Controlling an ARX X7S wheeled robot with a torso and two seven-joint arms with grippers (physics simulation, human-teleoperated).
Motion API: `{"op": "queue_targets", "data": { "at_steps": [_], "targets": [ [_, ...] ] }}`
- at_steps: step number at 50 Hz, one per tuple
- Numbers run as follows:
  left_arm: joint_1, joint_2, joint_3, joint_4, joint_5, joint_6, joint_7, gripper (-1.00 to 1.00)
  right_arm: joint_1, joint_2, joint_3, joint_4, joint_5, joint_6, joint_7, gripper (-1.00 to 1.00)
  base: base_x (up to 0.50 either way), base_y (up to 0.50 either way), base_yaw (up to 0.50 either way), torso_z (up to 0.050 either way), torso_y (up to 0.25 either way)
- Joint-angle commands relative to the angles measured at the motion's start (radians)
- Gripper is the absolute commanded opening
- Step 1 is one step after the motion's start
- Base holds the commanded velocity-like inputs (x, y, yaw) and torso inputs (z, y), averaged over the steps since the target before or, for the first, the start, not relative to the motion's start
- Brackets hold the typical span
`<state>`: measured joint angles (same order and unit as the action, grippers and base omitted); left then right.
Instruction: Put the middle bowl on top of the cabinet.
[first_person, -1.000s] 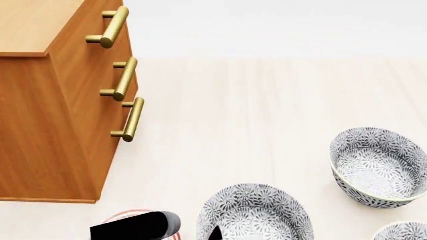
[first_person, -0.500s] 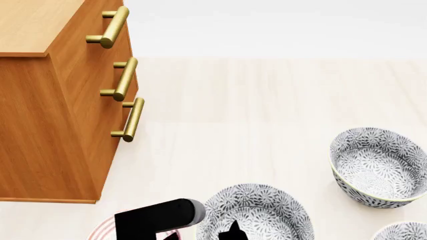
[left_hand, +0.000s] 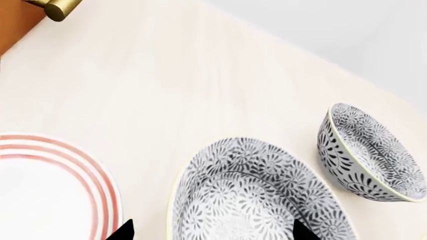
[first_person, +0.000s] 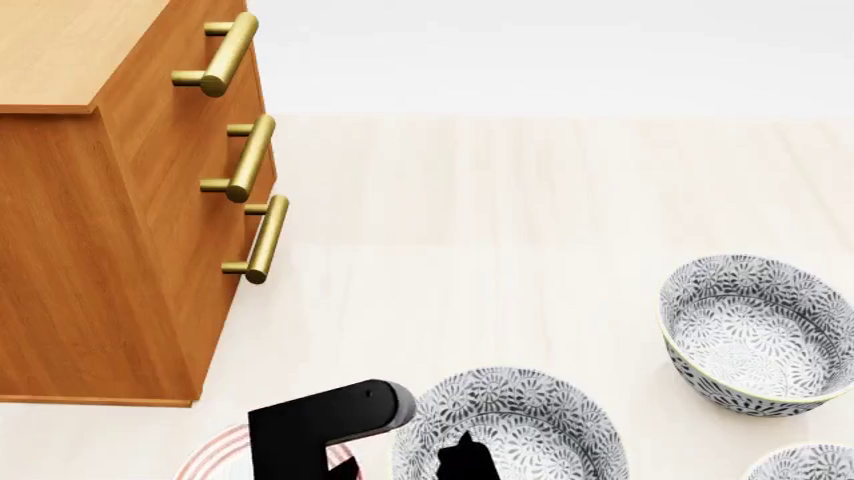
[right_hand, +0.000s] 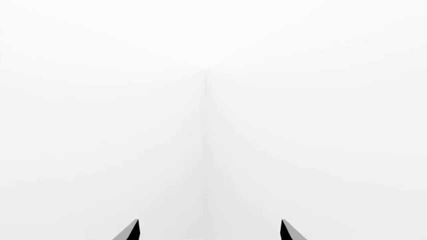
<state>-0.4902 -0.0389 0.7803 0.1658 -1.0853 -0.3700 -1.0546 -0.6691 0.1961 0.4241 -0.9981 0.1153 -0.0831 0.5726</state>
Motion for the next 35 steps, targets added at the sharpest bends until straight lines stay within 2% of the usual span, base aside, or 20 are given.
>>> {"op": "queue_targets", "data": {
  "at_steps": [1,35],
  "targets": [
    [0.012,-0.004,0.04,-0.054,0.01,0.042,0.041,1.0,-0.024,-0.001,0.012,-0.004,0.009,-0.024,0.003,1.0,0.0,0.0,0.0,0.0,0.0],
    [0.042,0.0,0.109,-0.188,0.008,0.164,0.197,1.0,-0.039,0.014,0.014,-0.017,0.01,-0.033,0.018,1.0,0.0,0.0,0.0,0.0,0.0]
  ]
}}
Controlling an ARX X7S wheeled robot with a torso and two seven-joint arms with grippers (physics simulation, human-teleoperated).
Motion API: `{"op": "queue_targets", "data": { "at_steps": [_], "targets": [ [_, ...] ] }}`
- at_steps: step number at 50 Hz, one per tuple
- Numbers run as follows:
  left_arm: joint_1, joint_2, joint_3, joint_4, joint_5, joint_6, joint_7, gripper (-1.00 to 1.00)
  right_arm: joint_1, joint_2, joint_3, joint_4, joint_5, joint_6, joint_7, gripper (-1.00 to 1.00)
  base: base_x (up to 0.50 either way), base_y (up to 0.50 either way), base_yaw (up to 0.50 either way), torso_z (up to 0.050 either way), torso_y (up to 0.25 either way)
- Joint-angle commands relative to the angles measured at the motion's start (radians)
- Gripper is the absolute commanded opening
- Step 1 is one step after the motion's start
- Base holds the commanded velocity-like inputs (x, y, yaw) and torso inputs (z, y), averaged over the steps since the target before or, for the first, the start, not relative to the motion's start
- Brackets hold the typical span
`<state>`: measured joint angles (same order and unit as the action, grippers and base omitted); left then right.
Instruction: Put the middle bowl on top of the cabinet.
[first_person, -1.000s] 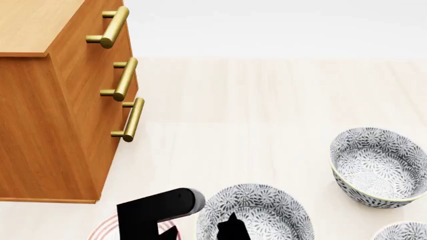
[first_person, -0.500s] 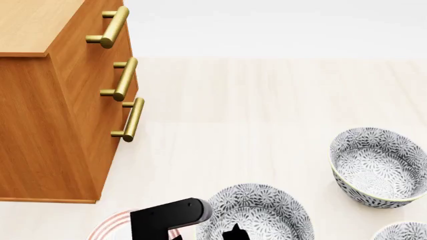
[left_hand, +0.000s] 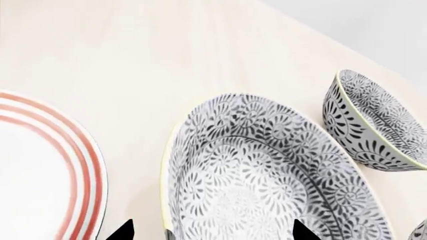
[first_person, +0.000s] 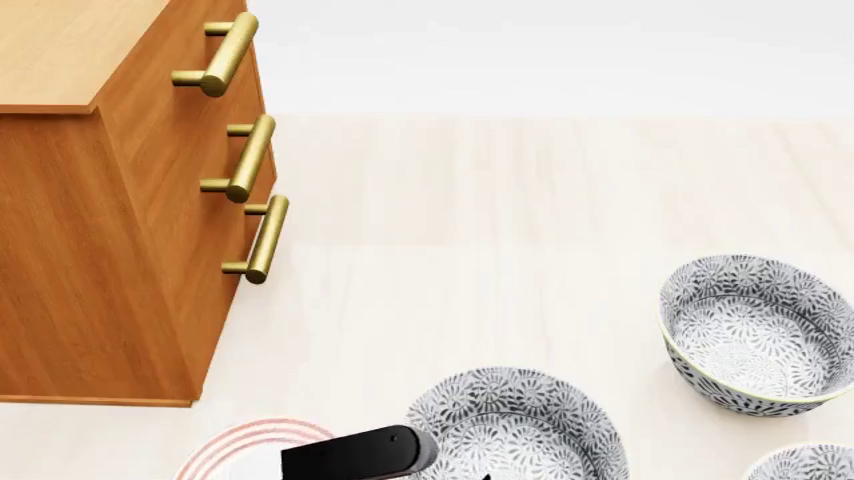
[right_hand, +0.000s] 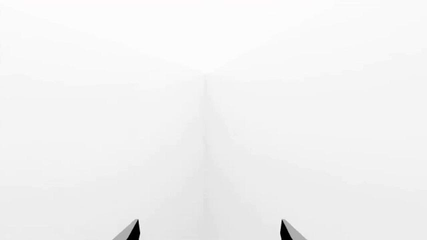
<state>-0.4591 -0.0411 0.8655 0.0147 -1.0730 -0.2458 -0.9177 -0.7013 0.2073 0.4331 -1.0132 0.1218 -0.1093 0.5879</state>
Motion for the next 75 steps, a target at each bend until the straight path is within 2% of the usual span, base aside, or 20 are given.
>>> {"op": "queue_targets", "data": {
  "at_steps": [1,18,19,27,31,35,41,59,75],
  "targets": [
    [0.011,0.002,0.025,-0.039,-0.006,0.042,0.062,1.0,-0.006,0.003,0.005,-0.002,0.003,-0.007,0.003,1.0,0.0,0.0,0.0,0.0,0.0],
    [0.009,-0.007,0.034,-0.058,-0.03,0.086,0.104,1.0,-0.001,0.01,-0.005,-0.004,-0.003,-0.003,0.006,1.0,0.0,0.0,0.0,0.0,0.001],
    [0.011,-0.007,0.033,-0.059,-0.031,0.09,0.102,-1.0,-0.002,0.01,-0.004,-0.003,-0.003,-0.005,0.006,1.0,0.0,0.0,0.0,0.0,0.0],
    [0.018,-0.018,0.041,-0.039,-0.011,0.13,0.115,-1.0,-0.011,0.008,0.002,-0.005,0.002,-0.015,0.006,1.0,0.0,0.0,0.0,0.0,0.0],
    [0.037,-0.026,0.029,-0.003,-0.028,0.18,0.188,-1.0,-0.015,0.007,0.003,-0.008,0.001,-0.021,0.007,1.0,0.0,0.0,0.0,0.0,0.0],
    [0.041,-0.038,0.037,0.027,0.004,0.21,0.206,-1.0,-0.016,0.01,0.002,-0.008,0.0,-0.022,0.01,1.0,0.0,0.0,0.0,0.016,0.105],
    [0.029,-0.056,0.06,0.064,0.09,0.225,0.158,-1.0,-0.017,0.014,-0.001,-0.011,-0.004,-0.024,0.014,1.0,0.0,0.0,0.0,0.039,0.207],
    [-0.003,-0.098,0.091,0.185,0.182,0.213,0.072,-1.0,-0.019,0.022,-0.007,-0.012,-0.006,-0.03,0.027,1.0,0.0,0.0,0.0,0.044,0.179],
    [-0.114,-0.17,0.083,0.462,0.14,0.119,-0.016,-1.0,0.003,0.029,-0.035,-0.017,-0.027,-0.01,0.039,1.0,0.0,0.0,0.0,0.044,0.183]
  ]
}}
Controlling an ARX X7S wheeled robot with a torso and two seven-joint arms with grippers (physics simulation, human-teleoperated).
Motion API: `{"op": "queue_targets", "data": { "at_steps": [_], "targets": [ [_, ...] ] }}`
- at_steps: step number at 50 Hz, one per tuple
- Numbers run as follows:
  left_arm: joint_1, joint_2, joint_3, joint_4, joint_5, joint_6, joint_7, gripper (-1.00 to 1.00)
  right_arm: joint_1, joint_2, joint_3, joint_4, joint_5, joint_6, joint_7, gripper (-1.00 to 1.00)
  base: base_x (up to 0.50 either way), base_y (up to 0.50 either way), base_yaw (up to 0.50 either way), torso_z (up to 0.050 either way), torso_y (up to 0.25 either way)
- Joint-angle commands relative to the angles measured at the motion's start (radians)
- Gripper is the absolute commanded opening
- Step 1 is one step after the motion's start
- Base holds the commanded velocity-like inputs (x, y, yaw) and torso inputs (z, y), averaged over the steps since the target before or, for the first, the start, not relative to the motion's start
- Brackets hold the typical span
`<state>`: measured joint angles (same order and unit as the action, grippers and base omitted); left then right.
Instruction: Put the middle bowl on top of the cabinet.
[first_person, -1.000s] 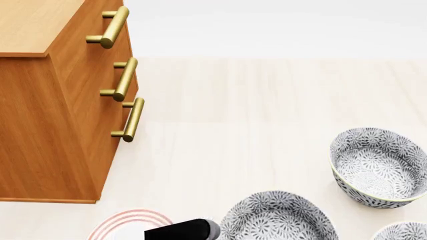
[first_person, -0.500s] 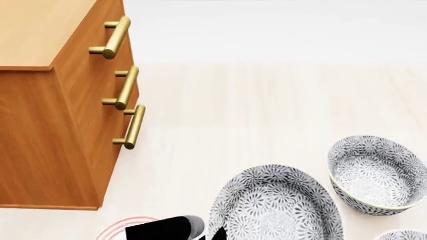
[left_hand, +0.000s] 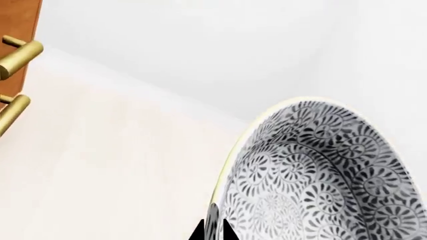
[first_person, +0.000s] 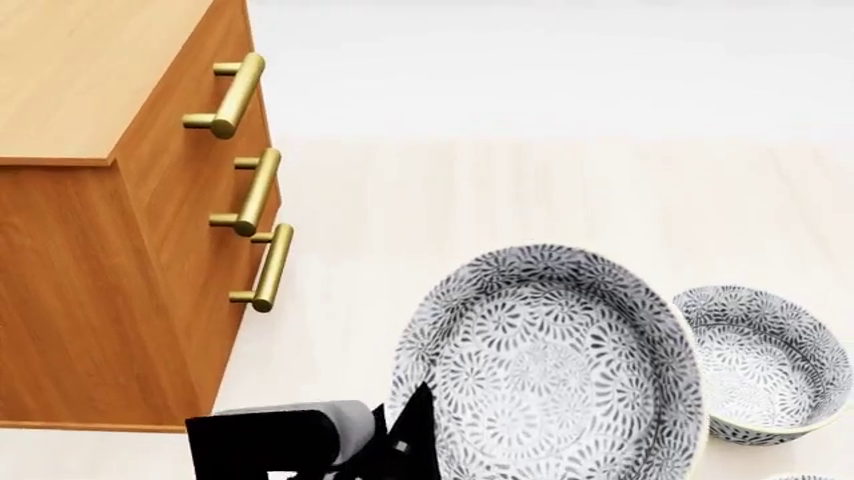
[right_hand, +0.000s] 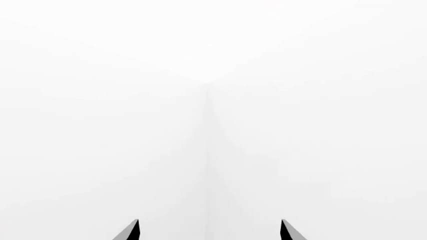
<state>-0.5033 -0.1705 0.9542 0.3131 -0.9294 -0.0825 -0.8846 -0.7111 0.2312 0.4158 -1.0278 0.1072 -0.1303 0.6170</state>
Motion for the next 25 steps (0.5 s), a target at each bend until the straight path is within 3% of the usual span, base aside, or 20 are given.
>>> {"op": "queue_targets", "data": {
  "at_steps": [1,5,15,20,25],
  "targets": [
    [-0.082,-0.044,-0.008,0.183,-0.007,-0.053,-0.057,-1.0,0.018,0.007,-0.024,-0.003,-0.017,0.017,0.013,1.0,0.0,0.0,0.0,0.045,0.189],
    [-0.126,-0.057,-0.024,0.227,-0.046,-0.084,-0.08,-1.0,0.028,0.011,-0.037,-0.007,-0.028,0.029,0.018,1.0,0.0,0.0,0.0,0.045,0.188],
    [-0.282,-0.089,-0.092,0.335,-0.206,-0.194,-0.213,-1.0,0.037,0.021,-0.062,-0.006,-0.047,0.035,0.045,1.0,0.0,0.0,0.0,0.0,0.0],
    [-0.31,-0.084,-0.116,0.373,-0.224,-0.17,-0.181,-1.0,0.044,0.035,-0.081,-0.008,-0.058,0.045,0.063,1.0,0.0,0.0,0.0,0.0,0.0],
    [-0.384,-0.085,-0.145,0.385,-0.268,-0.197,-0.224,-1.0,0.03,0.049,-0.079,-0.013,-0.054,0.035,0.087,1.0,0.0,0.0,0.0,0.0,0.0]
  ]
}}
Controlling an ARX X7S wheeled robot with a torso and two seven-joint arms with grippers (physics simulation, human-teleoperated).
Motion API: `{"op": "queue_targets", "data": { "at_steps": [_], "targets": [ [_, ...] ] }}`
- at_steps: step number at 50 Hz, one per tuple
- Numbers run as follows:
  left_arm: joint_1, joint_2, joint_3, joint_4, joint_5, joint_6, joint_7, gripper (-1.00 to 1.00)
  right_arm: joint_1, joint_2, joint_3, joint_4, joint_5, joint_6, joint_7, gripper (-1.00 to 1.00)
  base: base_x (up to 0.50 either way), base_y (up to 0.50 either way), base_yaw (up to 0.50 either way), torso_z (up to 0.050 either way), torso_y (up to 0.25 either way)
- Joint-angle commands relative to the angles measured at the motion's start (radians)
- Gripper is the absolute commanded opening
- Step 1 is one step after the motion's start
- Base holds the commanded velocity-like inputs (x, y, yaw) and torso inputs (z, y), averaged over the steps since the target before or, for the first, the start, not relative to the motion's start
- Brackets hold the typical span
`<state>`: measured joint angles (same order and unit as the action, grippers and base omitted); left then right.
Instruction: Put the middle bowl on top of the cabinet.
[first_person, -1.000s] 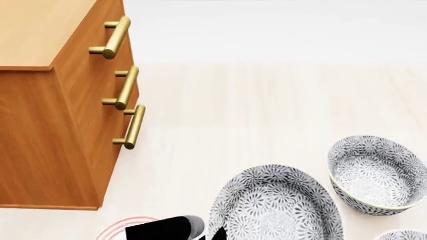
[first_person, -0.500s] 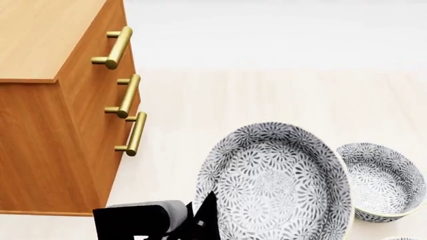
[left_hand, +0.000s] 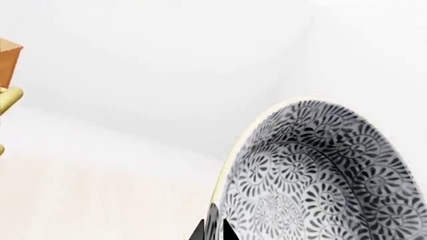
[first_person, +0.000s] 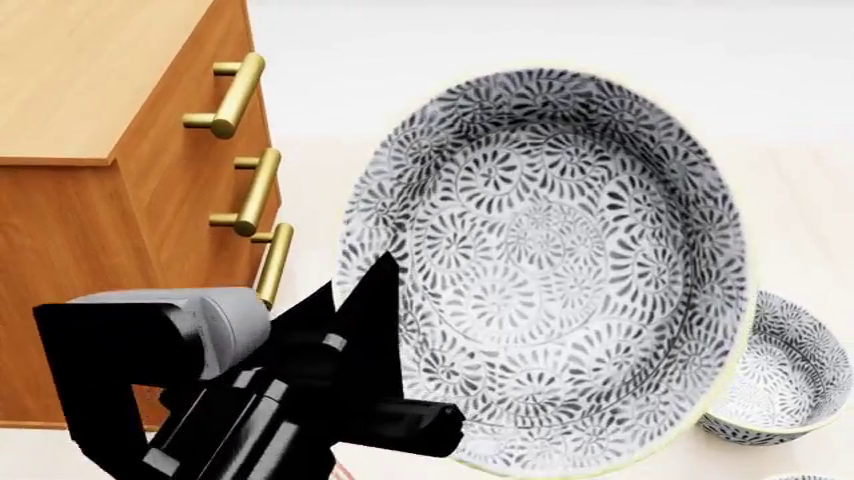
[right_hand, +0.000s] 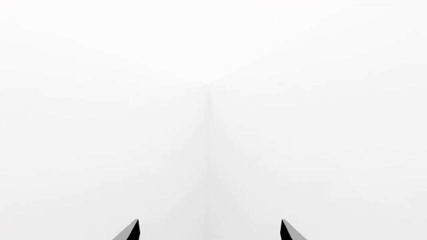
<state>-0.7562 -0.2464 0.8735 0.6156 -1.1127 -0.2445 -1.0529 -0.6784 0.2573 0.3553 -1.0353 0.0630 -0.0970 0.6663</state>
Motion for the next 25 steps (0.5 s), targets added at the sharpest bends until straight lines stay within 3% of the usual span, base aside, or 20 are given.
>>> {"op": "queue_targets", "data": {
  "at_steps": [1,14,25],
  "targets": [
    [-0.147,-0.01,-0.071,0.081,-0.096,-0.04,-0.067,-1.0,-0.003,0.026,-0.021,-0.005,-0.011,0.001,0.042,1.0,0.0,0.0,0.0,0.0,0.0],
    [-0.485,-0.086,-0.212,0.039,-0.363,-0.136,-0.178,-1.0,-0.02,0.059,-0.035,-0.002,-0.014,-0.01,0.088,1.0,0.0,0.0,0.0,0.0,0.0],
    [-0.647,-0.124,-0.274,-0.021,-0.479,-0.165,-0.187,-1.0,-0.038,0.093,-0.052,-0.011,-0.019,-0.014,0.133,1.0,0.0,0.0,0.0,0.0,0.0]
  ]
}}
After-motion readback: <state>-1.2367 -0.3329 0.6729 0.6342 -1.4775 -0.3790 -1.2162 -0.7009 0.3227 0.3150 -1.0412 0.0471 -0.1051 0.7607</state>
